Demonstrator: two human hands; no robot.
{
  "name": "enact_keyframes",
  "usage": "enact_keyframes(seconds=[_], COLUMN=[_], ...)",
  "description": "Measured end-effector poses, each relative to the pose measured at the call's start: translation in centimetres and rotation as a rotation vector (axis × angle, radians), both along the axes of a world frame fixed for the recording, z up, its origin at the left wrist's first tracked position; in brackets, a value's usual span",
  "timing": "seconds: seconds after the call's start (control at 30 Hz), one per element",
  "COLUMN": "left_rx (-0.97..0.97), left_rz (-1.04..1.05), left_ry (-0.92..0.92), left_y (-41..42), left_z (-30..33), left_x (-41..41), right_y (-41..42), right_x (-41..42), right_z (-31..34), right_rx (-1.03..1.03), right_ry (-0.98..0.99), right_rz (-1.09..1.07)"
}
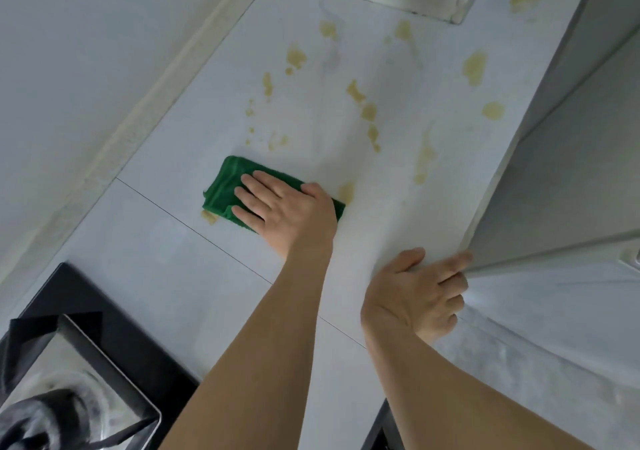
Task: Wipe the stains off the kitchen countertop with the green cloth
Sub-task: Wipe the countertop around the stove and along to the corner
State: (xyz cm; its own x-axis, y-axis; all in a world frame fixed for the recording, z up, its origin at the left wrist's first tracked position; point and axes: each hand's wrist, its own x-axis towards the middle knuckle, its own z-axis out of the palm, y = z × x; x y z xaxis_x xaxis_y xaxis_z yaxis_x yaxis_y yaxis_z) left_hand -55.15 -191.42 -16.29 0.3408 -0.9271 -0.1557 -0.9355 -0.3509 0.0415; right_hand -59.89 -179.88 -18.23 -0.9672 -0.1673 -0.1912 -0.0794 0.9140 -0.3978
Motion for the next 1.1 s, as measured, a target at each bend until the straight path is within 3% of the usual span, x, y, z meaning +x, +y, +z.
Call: enact_keyframes(seconds=[0.23, 0.47, 0.63, 0.73, 0.97, 1.1], left_rx=[-0.005, -0.056, -0.039, -0.039, -0.017, -0.007], left_rz=[0.018, -0.374, -0.48, -0.488, -0.524, -0.629], left_ry=[0.089, 0.028, -0.023, -0.021, -0.056, -0.116], left_y=[-5.4, -0.3, 3.6, 5.4, 7.0, 5.1], left_z=[0.5, -0.1, -0.2, 0.1, 0.4, 0.4], left_x=[-4.1, 1.3, 5.1, 6.6, 7.8, 7.8], right_y=[-0.2, 0.0, 0.2, 0.9, 1.3, 0.7], right_x=[0.0, -0.2, -0.2, -0.2, 0.9, 1.0], right_z=[0.1, 0.4, 0.6, 1.3, 0.3, -0.3], right_rx=[0.03, 0.032, 0.059, 0.047, -0.043, 0.004], right_ry=[0.014, -0.024, -0.017, -0.006, 0.164, 0.206], right_rz=[-0.001, 0.017, 0.091, 0.231, 0.906, 0.893])
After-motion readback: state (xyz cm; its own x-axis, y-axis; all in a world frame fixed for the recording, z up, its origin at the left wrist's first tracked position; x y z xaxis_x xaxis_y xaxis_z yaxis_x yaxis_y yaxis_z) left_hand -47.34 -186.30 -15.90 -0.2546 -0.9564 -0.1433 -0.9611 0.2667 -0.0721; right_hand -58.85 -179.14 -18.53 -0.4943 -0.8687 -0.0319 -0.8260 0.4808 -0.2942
